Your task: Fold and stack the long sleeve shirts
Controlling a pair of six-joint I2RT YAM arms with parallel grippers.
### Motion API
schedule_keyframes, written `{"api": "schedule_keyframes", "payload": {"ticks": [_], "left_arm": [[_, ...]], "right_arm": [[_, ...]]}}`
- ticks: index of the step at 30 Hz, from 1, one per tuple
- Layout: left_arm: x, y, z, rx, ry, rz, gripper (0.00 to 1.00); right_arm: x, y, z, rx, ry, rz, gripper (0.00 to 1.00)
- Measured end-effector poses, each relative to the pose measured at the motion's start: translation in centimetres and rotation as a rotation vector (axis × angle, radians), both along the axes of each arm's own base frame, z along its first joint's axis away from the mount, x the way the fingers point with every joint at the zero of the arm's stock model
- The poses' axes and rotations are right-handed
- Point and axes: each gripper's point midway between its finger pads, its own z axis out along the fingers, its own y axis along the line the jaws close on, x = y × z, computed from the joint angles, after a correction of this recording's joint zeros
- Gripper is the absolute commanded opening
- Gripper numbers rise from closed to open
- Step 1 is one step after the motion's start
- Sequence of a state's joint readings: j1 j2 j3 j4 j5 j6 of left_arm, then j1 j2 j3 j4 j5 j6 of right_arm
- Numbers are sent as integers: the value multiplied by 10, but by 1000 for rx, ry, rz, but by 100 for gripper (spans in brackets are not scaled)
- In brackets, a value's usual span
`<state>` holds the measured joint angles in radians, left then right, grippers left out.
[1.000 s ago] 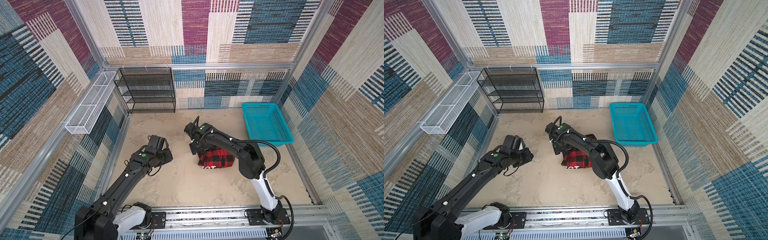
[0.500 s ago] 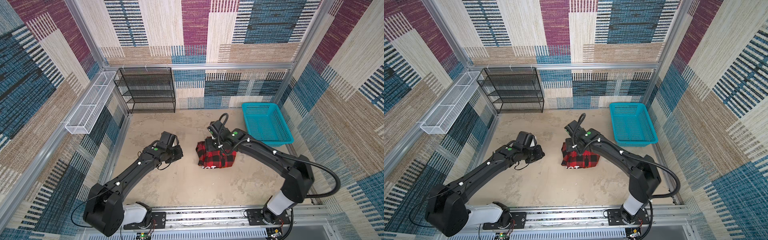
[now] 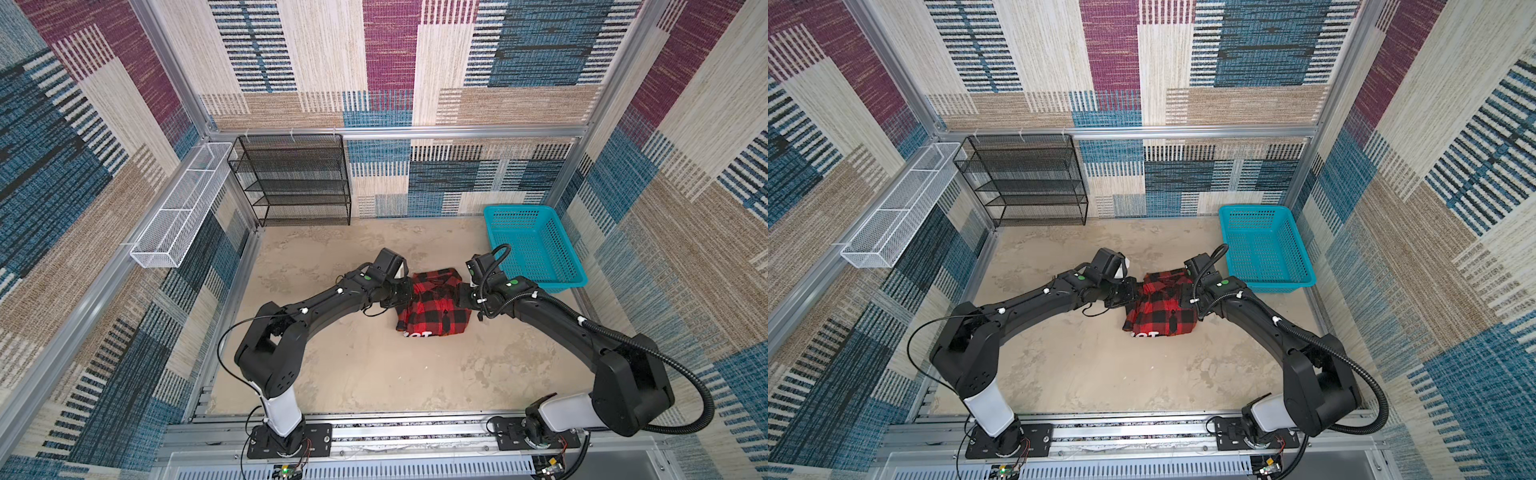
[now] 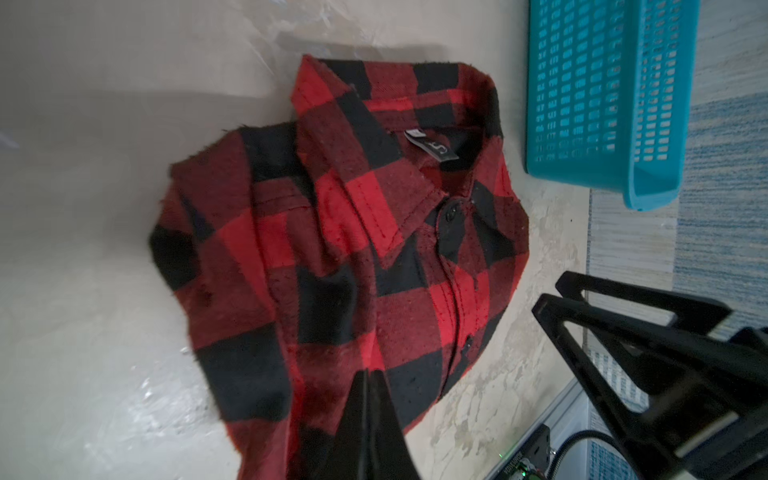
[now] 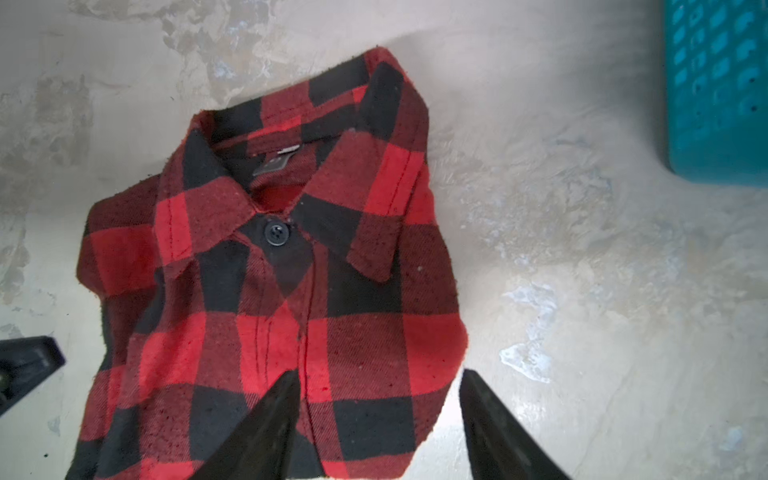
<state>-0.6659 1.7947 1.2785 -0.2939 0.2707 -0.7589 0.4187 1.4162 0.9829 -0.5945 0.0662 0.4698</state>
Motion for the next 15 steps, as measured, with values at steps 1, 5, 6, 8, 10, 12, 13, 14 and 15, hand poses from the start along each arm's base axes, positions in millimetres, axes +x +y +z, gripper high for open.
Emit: {"api": "schedule_keyframes", "payload": {"ticks": [1,5,6,8,10,12,13,14,15], "left_arm": [[1,-4,-4,1,6,-6,4],[7,-13,-14,20,12,-22,4],[7,-14,-16,28,10,-29,7],[6,-15,-21,50,12,-44,14],[6,-12,-30,87,14,-49,19],[4,-10,-37,108,20,-61,22],[3,-9,-40,114,23,-65,23],[1,-7,-43,119,25,-69,23],[0,-7,-45,120,25,-71,21]], "right_arm": [[1,-4,-2,1,-1,-10,67],[1,-17,-7,0,-5,-45,74],[1,-19,-7,-3,-5,-50,77],[0,-21,-7,-1,-11,-54,79],[0,-22,-7,4,-23,-56,80],[0,-26,-8,7,-32,-67,80],[-1,-28,-11,9,-29,-70,80],[-3,-29,-14,13,-22,-72,81],[-4,-30,-16,12,-17,-73,81]]}}
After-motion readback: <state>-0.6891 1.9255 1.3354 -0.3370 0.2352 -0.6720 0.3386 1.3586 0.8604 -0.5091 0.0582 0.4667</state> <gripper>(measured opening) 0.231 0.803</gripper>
